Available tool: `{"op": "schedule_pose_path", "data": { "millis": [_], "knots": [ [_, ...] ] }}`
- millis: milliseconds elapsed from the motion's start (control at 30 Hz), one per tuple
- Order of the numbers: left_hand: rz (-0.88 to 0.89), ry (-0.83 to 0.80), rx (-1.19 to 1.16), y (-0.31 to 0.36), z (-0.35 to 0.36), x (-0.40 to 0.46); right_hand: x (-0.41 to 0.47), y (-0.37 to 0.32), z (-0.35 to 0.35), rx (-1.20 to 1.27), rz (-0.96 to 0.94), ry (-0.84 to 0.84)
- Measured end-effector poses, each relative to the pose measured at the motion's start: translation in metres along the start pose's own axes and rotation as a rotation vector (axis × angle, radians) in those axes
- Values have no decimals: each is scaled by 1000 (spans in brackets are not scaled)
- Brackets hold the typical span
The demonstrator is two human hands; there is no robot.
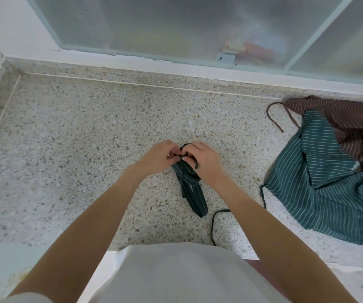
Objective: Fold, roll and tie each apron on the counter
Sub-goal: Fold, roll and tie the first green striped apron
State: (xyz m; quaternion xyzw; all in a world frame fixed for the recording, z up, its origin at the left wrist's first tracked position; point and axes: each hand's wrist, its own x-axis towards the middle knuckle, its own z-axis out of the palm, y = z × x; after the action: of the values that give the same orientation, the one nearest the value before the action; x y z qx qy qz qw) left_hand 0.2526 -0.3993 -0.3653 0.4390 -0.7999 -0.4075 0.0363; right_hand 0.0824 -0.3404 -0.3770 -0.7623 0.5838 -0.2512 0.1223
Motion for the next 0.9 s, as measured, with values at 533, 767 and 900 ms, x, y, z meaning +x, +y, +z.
{"op": "schedule_pose_path", "data": {
  "millis": [533,767,900],
  "knots": [
    [95,222,406,-38,4,-27,-7,-23,13,375,371,-71],
    [13,185,475,-53,6,-36,-17,-12,-1,293,431,-115],
    [-49,175,518,-55,8,-33,-26,-7,-7,263,477,-119]
  ]
}}
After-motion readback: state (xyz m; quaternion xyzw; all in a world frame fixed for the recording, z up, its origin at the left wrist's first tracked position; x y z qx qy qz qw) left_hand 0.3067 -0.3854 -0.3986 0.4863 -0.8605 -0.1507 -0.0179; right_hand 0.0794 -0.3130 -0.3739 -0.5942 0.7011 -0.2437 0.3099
